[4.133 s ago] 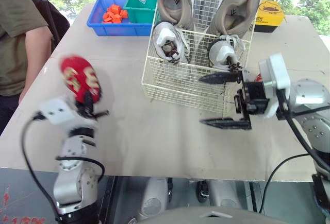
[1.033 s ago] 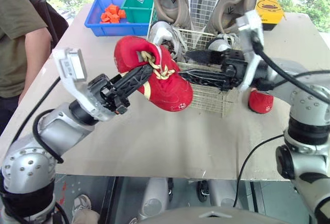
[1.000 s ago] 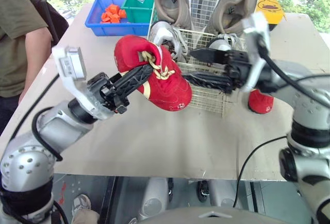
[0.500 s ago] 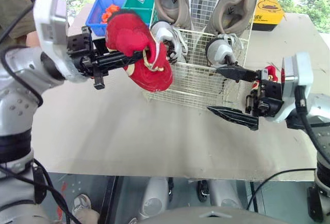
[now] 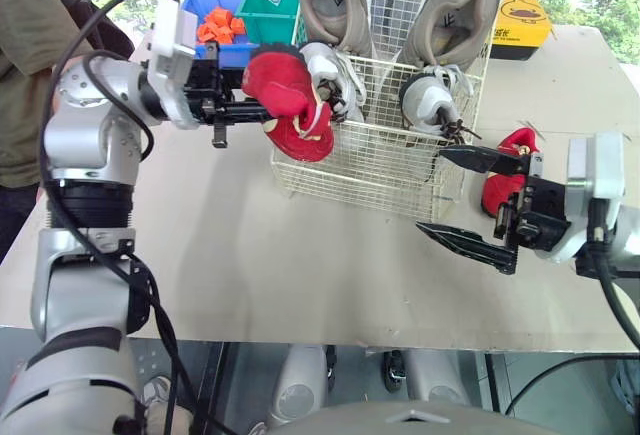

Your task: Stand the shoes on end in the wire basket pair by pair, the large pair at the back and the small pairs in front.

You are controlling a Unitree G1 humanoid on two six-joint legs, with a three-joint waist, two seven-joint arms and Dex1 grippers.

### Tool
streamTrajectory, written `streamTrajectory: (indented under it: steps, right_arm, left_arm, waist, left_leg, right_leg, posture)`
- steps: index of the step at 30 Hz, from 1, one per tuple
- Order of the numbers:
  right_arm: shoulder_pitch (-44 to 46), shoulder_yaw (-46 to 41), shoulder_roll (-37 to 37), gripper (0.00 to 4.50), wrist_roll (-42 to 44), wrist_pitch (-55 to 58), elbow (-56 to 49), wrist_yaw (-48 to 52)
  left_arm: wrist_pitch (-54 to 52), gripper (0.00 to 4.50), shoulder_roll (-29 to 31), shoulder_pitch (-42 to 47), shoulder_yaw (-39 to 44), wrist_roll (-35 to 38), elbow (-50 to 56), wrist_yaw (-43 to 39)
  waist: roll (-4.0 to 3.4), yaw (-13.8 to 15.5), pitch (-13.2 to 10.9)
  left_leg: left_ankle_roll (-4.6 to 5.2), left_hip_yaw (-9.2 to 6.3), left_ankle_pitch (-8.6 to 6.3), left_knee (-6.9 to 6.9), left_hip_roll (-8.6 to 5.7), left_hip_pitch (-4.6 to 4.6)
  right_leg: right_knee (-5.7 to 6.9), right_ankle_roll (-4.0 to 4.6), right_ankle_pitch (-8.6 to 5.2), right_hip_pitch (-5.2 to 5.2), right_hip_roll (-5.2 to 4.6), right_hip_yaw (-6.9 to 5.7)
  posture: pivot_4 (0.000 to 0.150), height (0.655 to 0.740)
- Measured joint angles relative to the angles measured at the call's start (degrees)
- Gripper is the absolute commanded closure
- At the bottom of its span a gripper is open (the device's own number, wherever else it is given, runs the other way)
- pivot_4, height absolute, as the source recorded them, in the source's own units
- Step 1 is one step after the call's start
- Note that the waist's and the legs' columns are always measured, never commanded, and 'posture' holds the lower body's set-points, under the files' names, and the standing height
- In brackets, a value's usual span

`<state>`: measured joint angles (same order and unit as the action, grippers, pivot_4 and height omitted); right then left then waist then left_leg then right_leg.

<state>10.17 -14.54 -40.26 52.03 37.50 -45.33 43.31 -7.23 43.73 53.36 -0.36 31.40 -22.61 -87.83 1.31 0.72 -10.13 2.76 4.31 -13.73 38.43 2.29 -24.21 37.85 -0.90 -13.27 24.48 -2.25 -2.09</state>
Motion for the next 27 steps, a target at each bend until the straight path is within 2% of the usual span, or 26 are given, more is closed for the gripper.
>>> streamTrajectory:
  steps: [7, 9, 11, 14, 15, 20, 24, 27]
  right_arm:
    - [-0.18, 0.08, -0.69, 0.00, 0.22, -0.40, -0.85, -1.63]
    - [-0.30, 0.09, -1.17, 0.00, 0.34, -0.40, -0.87, -1.83]
    - [-1.01, 0.09, -1.81, 0.00, 0.49, -0.39, -0.87, -1.95]
    - [-2.20, 0.07, -2.43, 0.00, 0.75, -0.39, -0.80, -1.87]
    - [-2.42, 0.07, -2.52, 0.00, 0.76, -0.39, -0.78, -1.78]
    - [-4.28, -0.06, -3.18, 0.00, 0.28, -1.52, 0.62, -0.61]
    - [-6.98, -0.16, -3.83, 0.00, -1.68, -3.12, 2.47, 1.09]
    - [-9.14, -1.34, -3.82, 0.00, -4.12, -4.52, 5.57, 1.21]
  left_arm:
    - [5.45, 3.49, -4.24, 0.66, -2.49, -6.70, -6.92, -2.80]
    - [5.49, 2.46, -4.68, 0.06, -2.66, -8.11, -8.03, -2.94]
    - [5.11, 1.62, -4.62, -0.56, -2.55, -8.73, -7.97, -3.06]
    - [1.09, 0.17, -3.10, -2.77, -1.64, -7.71, -4.49, -3.08]
    - [-0.34, 0.05, -2.61, -3.33, -1.17, -7.27, -3.41, -2.92]
    - [-13.97, 0.05, 2.75, -10.49, 5.26, -0.93, 9.63, 2.71]
    - [-25.87, 0.05, 3.82, -22.43, 14.20, 6.64, 24.10, 13.24]
    - [-31.88, 0.05, 1.89, -32.65, 20.71, 11.69, 35.11, 22.74]
  waist:
    - [0.01, 0.05, 0.00]
    - [0.01, 0.02, 0.00]
    - [0.01, -0.02, 0.00]
    - [0.01, -0.12, 0.00]
    - [0.01, -0.10, 0.00]
    - [0.01, -0.32, 0.00]
    - [0.03, -0.25, 0.02]
    - [0.05, -0.07, 0.02]
  left_leg:
    - [0.01, -0.03, 0.00, 0.04, 0.00, -0.02]
    - [0.01, -0.05, 0.00, 0.04, 0.02, -0.04]
    - [0.01, -0.05, 0.00, 0.04, 0.04, -0.05]
    - [0.01, -0.06, 0.00, 0.04, 0.09, -0.04]
    - [0.01, -0.07, 0.00, 0.05, 0.10, -0.04]
    - [0.01, -0.06, 0.00, 0.05, 0.15, 0.01]
    - [-0.01, -0.07, 0.01, 0.04, 0.18, 0.03]
    - [-0.02, -0.06, 0.01, 0.05, 0.17, 0.07]
  right_leg:
    - [0.02, 0.00, 0.00, 0.00, 0.01, -0.01]
    - [0.02, 0.00, 0.00, 0.00, 0.01, -0.02]
    - [0.01, 0.00, 0.00, 0.01, 0.01, -0.01]
    - [0.03, -0.01, 0.00, 0.02, 0.02, 0.01]
    - [0.05, -0.01, 0.00, 0.02, 0.02, 0.02]
    - [0.07, -0.02, -0.01, 0.00, 0.00, 0.21]
    - [0.07, -0.04, -0.02, -0.02, -0.05, 0.20]
    - [0.08, -0.04, -0.02, -0.05, -0.23, 0.20]
  posture:
    - [0.150, 0.7400]
    - [0.150, 0.7400]
    - [0.150, 0.7400]
    - [0.150, 0.7400]
    - [0.150, 0.7400]
    - [0.150, 0.7400]
    - [0.150, 0.7400]
    - [0.150, 0.7400]
